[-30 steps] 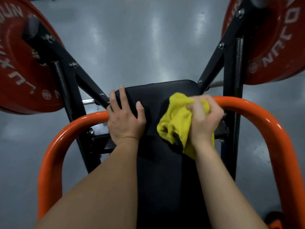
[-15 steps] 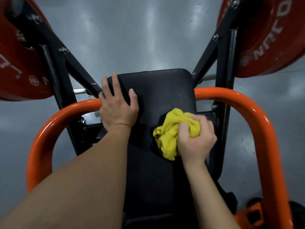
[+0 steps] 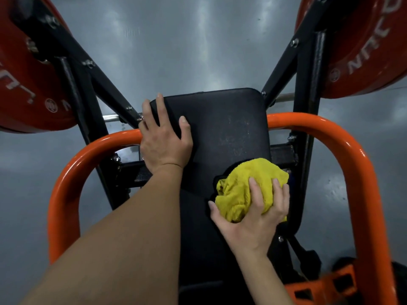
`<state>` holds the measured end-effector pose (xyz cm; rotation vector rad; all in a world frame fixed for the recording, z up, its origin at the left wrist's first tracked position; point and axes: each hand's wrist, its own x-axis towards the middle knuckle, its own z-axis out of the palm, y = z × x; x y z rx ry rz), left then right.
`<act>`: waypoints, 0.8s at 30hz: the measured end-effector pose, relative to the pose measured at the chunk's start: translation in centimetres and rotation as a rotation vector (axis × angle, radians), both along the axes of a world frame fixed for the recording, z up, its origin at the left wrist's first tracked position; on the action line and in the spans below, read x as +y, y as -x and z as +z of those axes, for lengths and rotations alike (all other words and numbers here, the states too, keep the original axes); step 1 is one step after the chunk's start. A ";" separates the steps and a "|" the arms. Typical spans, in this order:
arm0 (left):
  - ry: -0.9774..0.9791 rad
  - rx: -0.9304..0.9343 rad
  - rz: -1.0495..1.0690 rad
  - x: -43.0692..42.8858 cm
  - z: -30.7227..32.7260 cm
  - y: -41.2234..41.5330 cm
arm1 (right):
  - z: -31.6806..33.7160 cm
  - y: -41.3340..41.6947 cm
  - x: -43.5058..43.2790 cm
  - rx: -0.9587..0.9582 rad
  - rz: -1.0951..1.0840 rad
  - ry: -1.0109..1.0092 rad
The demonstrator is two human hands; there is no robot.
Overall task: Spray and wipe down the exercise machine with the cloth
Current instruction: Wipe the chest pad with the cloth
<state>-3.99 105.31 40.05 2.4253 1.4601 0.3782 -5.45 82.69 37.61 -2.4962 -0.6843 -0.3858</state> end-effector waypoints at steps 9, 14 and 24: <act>-0.006 0.000 0.003 0.2 0.0 -0.1 | 3.9 -13.0 11.1 -0.082 -0.033 -0.151; -0.016 0.001 0.001 0.1 0.0 0.1 | 4.4 -13.3 10.7 -0.032 -0.003 -0.166; -0.024 0.012 -0.012 -0.3 0.2 0.2 | 0.6 -1.0 -3.5 0.050 -0.072 -0.036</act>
